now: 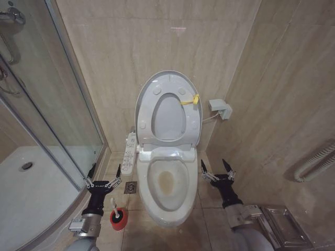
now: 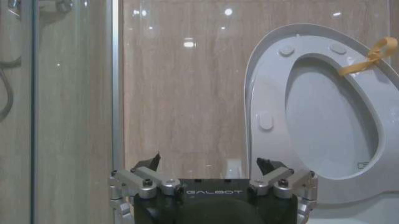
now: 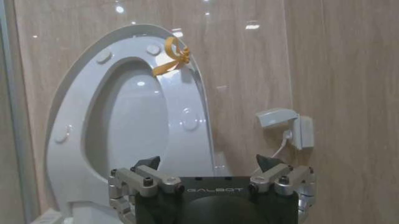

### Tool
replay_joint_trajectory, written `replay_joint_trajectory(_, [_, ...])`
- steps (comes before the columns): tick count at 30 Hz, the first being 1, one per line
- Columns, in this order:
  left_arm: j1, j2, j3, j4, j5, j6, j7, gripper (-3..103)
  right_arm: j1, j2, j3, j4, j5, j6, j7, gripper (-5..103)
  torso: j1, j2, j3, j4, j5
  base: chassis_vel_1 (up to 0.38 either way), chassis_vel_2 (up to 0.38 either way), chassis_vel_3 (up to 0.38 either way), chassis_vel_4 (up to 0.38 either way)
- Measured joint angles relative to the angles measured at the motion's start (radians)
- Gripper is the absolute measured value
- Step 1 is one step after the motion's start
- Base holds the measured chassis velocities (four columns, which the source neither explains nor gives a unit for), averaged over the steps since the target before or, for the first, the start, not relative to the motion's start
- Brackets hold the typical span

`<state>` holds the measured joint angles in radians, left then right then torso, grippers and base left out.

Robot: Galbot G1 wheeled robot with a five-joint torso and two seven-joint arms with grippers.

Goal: Open the toilet lid, clean the toilet bowl with a toilet brush, close the toilet lid, and flush.

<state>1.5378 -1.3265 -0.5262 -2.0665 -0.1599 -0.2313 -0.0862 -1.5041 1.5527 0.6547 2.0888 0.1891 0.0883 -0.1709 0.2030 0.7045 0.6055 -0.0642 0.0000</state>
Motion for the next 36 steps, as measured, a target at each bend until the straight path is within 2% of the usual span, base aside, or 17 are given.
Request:
replay_joint_trajectory(7, [0.000, 0.000, 0.000, 0.000, 0.000, 0.000, 0.000, 100, 0.072, -0.026, 0.035, -0.066, 0.014, 0.035, 0.007, 100, 0.000, 0.000, 0.000, 0.0002, 0.0000, 0.000, 0.000, 0.000, 0.000])
replay_joint_trajectory(21, [0.000, 0.000, 0.000, 0.000, 0.000, 0.000, 0.000, 100, 0.093, -0.044, 0.050, -0.109, 0.033, 0.047, 0.026, 100, 0.000, 0.000, 0.000, 0.0001, 0.0000, -0.075, 0.067, 0.081, -0.076])
replay_joint_trajectory(31, [0.000, 0.000, 0.000, 0.000, 0.000, 0.000, 0.000, 100, 0.156, -0.059, 0.044, -0.148, 0.033, 0.072, 0.087, 100, 0.000, 0.000, 0.000, 0.0000, 0.0001, -0.042, 0.049, 0.040, -0.038])
replay_joint_trajectory(36, [0.000, 0.000, 0.000, 0.000, 0.000, 0.000, 0.000, 100, 0.259, -0.109, 0.032, -0.215, 0.029, 0.052, 0.128, 100, -0.001, 0.000, 0.000, 0.0002, 0.0002, 0.042, -0.041, -0.039, 0.041])
